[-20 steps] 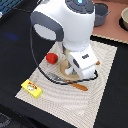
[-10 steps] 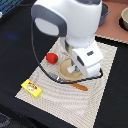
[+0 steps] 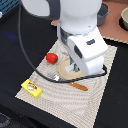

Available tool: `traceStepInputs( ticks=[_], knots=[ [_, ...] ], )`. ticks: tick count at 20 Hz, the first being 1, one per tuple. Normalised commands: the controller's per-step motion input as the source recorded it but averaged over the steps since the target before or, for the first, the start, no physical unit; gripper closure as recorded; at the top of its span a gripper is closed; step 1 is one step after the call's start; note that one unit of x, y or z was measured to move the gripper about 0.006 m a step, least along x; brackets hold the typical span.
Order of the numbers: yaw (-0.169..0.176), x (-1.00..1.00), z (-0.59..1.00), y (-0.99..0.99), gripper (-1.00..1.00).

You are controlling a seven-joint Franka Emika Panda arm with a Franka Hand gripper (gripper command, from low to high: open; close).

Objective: Interact with the objects in diverse but meaningful ways.

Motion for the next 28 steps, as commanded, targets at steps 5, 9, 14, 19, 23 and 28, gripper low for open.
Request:
traceStepInputs(
  ticks=[5,9,14,19,23,28],
  knots=[
    [-0.067,0.26,0.02,-0.83,1.00],
    [-0.103,0.38,0.00,-0.52,1.00],
    [-0.031,0.43,-0.08,0.01,1.00],
    [-0.004,0.23,-0.21,0.04,1.00],
    [0.000,0.09,-0.25,0.03,1.00],
    [0.000,0.01,-0.23,0.00,1.00]
  ],
)
